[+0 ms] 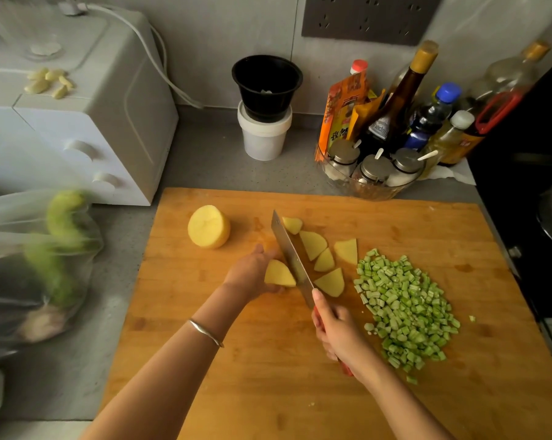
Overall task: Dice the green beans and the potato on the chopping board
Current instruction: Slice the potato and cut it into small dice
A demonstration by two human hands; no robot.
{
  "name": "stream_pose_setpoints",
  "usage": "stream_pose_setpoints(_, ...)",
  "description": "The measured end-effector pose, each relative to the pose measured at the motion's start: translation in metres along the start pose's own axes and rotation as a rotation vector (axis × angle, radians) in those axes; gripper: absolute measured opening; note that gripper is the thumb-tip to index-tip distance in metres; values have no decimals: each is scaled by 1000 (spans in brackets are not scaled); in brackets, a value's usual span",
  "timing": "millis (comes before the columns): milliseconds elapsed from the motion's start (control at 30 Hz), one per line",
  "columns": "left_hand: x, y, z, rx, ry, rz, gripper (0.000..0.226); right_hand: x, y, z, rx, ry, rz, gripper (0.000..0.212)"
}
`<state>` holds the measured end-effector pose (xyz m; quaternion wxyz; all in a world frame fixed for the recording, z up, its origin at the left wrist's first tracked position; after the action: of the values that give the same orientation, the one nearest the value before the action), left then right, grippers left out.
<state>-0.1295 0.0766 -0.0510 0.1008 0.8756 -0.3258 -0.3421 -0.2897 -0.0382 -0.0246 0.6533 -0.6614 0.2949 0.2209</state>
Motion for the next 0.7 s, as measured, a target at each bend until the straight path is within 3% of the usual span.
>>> stream_pose_setpoints(133, -9, 8, 15, -35, 64, -101, 69, -3, 6, -7, -15, 16, 1, 53)
stream_pose_setpoints(267, -17, 8, 23, -99, 36, -95, 89, -6, 11, -10, -10, 9, 17, 52)
stream_pose_setpoints(433, -18, 0, 12, -116, -13, 35, 66, -7, 14, -5, -59, -5, 18, 51)
stream_pose_setpoints(700, -24, 14, 30, -11, 75, -74, 67, -4, 14, -6, -159, 2, 20, 55)
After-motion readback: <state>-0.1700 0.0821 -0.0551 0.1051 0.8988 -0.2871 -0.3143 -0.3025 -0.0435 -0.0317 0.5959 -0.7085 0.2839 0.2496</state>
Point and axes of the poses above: each hand's wrist, its own x-axis towards the middle knuckle, its own z-axis out of the palm, y = z × x, the point moved 2 cm from there along x, towards the middle knuckle, and after that the axes turned 13 degrees about -y, right-handed, at the moved point
